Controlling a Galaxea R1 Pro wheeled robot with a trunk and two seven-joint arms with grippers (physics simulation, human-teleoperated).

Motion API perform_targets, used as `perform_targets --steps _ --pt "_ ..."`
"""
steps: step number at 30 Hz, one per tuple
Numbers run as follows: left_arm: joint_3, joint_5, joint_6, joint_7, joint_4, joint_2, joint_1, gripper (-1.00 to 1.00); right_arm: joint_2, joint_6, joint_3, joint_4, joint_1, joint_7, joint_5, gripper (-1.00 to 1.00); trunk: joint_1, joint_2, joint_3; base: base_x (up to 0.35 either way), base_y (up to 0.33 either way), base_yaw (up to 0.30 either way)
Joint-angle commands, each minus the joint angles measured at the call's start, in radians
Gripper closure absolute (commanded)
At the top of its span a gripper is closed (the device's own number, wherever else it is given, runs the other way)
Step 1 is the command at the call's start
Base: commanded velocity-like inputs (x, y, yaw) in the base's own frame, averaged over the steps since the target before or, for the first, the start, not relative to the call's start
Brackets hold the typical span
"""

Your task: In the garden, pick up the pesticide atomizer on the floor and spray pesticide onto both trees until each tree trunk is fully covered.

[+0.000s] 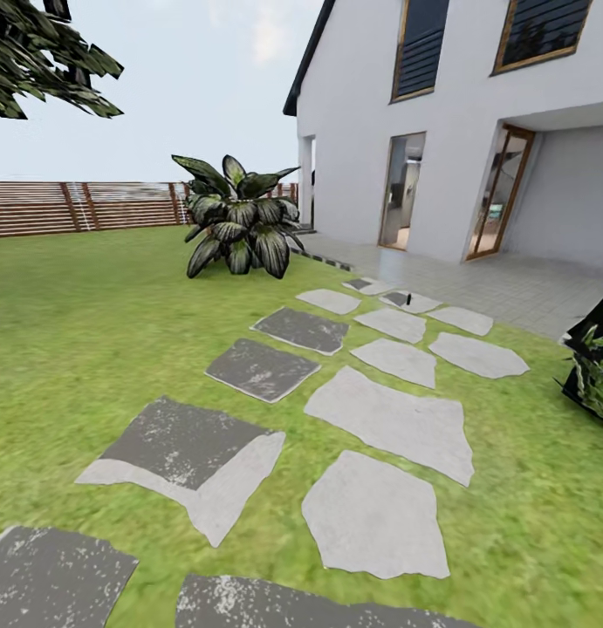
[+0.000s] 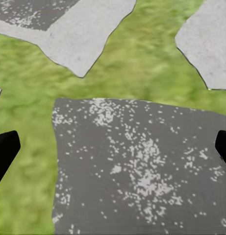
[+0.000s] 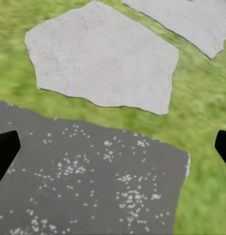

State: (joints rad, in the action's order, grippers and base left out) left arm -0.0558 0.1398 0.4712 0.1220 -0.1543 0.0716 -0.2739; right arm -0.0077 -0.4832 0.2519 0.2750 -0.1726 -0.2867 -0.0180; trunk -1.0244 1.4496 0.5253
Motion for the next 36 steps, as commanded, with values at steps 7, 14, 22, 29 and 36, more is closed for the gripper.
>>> perform_targets --steps 7,14,22,29,36 --pt "-0.006 0.011 0.003 0.005 0.001 0.001 -0.001 -1.00 -0.001 0.000 0.008 0.000 -0.001 -0.009 -0.002 -1.00 -0.001 0.000 0.001 0.350 0.000 -0.150" --pt "-0.006 0.011 0.003 0.005 0.001 0.001 -0.001 -1.00 -0.001 0.000 0.008 0.000 -0.001 -0.009 -0.002 -1.00 -0.001 0.000 0.001 0.350 0.000 -0.105" --pt "-0.006 0.011 0.003 0.005 0.001 0.001 -0.001 -1.00 -0.001 0.000 0.008 0.000 -0.001 -0.009 -0.002 -1.00 -0.001 0.000 0.001 0.350 0.000 -0.096" --pt "-0.006 0.011 0.003 0.005 0.001 0.001 -0.001 -1.00 0.000 0.000 0.008 0.000 -0.001 -0.009 -0.002 -1.00 -0.001 0.000 0.001 0.350 0.000 -0.096" --pt "-0.006 0.011 0.003 0.005 0.001 0.001 -0.001 -1.00 0.000 0.000 0.008 0.000 -0.001 -0.009 -0.002 -1.00 -0.001 0.000 0.001 0.350 0.000 -0.022"
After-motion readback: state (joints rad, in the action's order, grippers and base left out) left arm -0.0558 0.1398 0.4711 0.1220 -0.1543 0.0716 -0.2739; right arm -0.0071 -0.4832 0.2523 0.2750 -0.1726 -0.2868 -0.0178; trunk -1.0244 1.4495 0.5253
